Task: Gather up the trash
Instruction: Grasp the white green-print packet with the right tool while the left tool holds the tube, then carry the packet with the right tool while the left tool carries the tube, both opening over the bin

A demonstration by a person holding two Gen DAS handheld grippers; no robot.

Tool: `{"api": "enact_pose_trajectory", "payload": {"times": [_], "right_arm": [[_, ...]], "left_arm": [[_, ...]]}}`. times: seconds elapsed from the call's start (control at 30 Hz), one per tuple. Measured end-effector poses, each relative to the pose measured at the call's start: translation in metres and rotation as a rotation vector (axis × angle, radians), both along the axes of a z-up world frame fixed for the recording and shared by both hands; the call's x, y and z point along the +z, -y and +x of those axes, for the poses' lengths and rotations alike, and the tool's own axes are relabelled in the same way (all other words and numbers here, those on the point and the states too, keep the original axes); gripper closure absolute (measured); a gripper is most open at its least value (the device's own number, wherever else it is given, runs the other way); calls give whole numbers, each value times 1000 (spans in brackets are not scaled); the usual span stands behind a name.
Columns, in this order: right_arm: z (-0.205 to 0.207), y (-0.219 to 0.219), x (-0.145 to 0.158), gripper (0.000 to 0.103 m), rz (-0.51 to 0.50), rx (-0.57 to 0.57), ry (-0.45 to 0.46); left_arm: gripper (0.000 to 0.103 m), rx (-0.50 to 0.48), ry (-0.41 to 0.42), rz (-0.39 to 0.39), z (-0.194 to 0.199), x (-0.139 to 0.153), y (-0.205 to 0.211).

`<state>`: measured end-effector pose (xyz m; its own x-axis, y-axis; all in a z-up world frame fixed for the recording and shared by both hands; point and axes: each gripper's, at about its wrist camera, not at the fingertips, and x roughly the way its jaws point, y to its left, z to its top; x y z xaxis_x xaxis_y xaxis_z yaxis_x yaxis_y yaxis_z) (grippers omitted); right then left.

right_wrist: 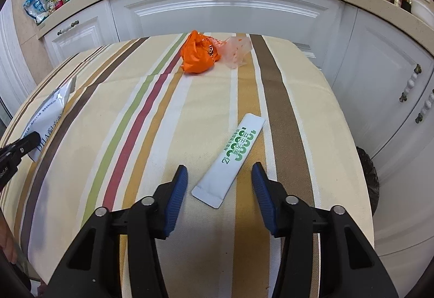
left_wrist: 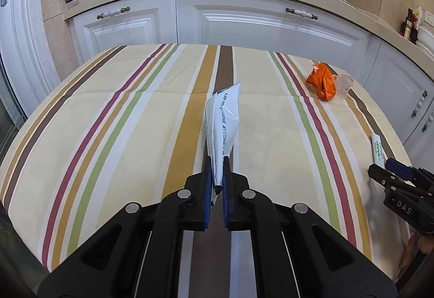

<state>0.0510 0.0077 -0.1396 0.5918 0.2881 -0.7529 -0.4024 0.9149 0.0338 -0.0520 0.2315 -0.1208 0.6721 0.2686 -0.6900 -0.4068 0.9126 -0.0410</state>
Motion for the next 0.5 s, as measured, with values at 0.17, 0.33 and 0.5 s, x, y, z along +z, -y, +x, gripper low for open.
{"api": "enact_pose_trajectory", "payload": {"times": [0.17, 0.33, 0.5], "right_arm": [[1, 10, 0, 68, 14, -15, -3], [0, 21, 0, 77, 33, -17, -4], [-1, 27, 1, 78, 66, 5, -5]], "left_arm": [[97, -21, 1, 5, 2, 1, 11], [97, -37, 0, 15, 4, 2, 22], [97, -43, -5, 22, 5, 3, 30]]}}
